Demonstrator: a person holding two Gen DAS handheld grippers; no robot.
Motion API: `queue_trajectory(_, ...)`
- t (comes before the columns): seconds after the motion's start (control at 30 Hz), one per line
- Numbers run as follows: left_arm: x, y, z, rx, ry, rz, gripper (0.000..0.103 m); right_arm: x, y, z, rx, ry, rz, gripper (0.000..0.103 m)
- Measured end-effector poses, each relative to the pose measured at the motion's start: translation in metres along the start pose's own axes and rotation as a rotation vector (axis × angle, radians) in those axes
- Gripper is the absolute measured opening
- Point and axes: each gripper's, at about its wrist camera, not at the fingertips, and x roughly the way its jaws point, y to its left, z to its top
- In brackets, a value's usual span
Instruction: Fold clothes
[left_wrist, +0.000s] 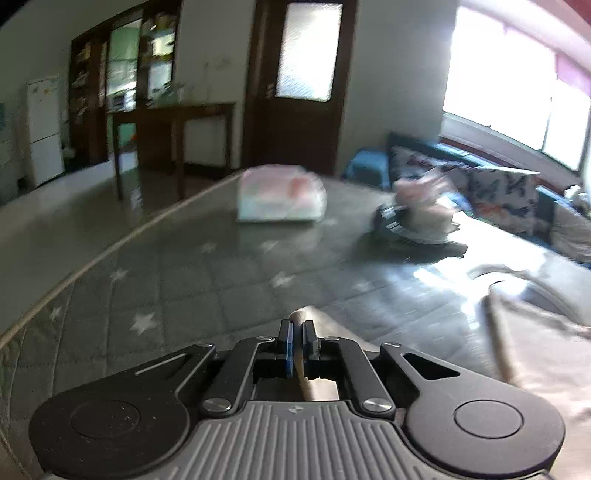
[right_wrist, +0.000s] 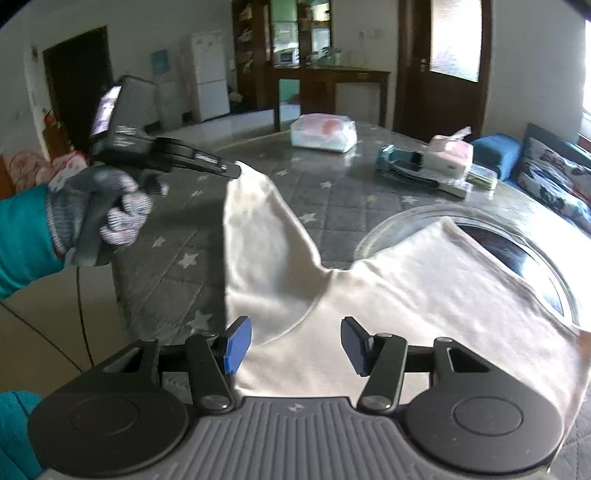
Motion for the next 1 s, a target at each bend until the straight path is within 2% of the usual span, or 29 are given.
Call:
queue_trajectory(0.13, -0.035, -0.034, 0.008, 0.075, -0.064, -0.120, 0.005, -0.013, -0.016, -0.002, 0.052, -0.031, -0.037, 0.054)
queue_trajectory(0.4, -0.089, -0.121, 0.002, 0.226, -0.110, -0.417, 0.005, -0.044, -0.057, -0.021, 0.199, -0.081, -0.131, 0.052)
queue_trajectory(0.53, -0.099, -0.162, -0.017, 0.324, -0.091, -0.534, 0.005, -0.056, -0.077, -0.038, 0.278, -0.079, -0.171, 0.049)
queue_trajectory(0.6, -0.097, -0.181, -0.030, 0.376, -0.057, -0.581, 0.005, -0.061, -0.083, -0.045, 0.303, -0.078, -0.187, 0.047)
queue_trajectory(0.73, -0.090, -0.210, -0.052, 0.459, 0.014, -0.635, 0.007, -0.067, -0.092, -0.057, 0.358, -0.077, -0.208, 0.047)
queue_trajectory(0.83, -0.085, -0.216, -0.062, 0.502, 0.050, -0.653, 0.011, -0.067, -0.095, -0.062, 0.384, -0.075, -0.200, 0.046)
queue_trajectory(0.9, -0.084, -0.212, -0.066, 0.517, 0.047, -0.642, 0.018, -0.064, -0.095, -0.063, 0.389, -0.070, -0.187, 0.046)
queue_trajectory(0.97, -0.085, -0.202, -0.066, 0.514, 0.029, -0.618, 0.020, -0.059, -0.092, -0.062, 0.387, -0.059, -0.170, 0.046)
queue_trajectory(1.0, -0.084, -0.196, -0.065, 0.510, 0.021, -0.605, 0.027, -0.055, -0.090, -0.061, 0.383, -0.051, -0.160, 0.046)
